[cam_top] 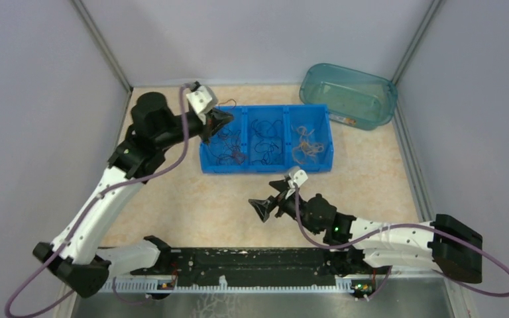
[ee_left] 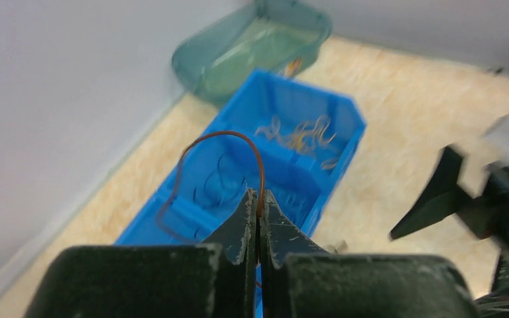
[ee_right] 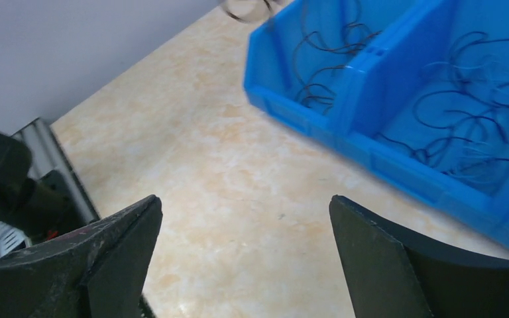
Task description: Untangle the cables
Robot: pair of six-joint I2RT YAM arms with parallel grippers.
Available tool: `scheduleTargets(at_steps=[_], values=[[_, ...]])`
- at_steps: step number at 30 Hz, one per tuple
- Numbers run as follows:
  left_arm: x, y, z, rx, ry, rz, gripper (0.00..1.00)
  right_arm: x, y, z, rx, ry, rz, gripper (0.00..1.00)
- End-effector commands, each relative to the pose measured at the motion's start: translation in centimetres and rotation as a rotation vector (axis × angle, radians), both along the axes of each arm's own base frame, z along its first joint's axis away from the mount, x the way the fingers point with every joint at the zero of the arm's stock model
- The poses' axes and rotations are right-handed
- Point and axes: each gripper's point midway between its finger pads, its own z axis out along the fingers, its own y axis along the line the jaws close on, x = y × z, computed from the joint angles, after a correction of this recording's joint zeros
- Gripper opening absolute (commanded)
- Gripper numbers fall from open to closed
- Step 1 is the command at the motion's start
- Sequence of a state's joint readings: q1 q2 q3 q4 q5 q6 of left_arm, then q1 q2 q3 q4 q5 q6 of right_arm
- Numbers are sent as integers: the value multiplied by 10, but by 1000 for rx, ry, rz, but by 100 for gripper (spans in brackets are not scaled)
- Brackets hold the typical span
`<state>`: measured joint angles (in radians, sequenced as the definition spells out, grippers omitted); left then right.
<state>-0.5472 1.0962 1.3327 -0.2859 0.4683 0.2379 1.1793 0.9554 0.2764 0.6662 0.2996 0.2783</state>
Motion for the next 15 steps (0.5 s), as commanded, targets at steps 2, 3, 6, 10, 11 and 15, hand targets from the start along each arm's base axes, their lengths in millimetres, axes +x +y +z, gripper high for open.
scheduleTargets(at_steps=[2,3,6,10,11,15], values=[[72,25,-79,189,99,227,0,34,-34,30,-18,-55,-250,99],[83,29,-85,204,97,247,0,37,-40,32,-22,-64,-276,99],[116,39,-106,268,60,299,0,40,-52,40,-26,-82,-323,99],[153,50,-122,325,5,350,0,45,-66,45,-36,-84,-377,99],[161,52,-126,333,-6,359,0,47,-70,45,-36,-80,-391,99],[177,52,-147,369,-22,367,2,51,-83,48,-35,-68,-442,99]])
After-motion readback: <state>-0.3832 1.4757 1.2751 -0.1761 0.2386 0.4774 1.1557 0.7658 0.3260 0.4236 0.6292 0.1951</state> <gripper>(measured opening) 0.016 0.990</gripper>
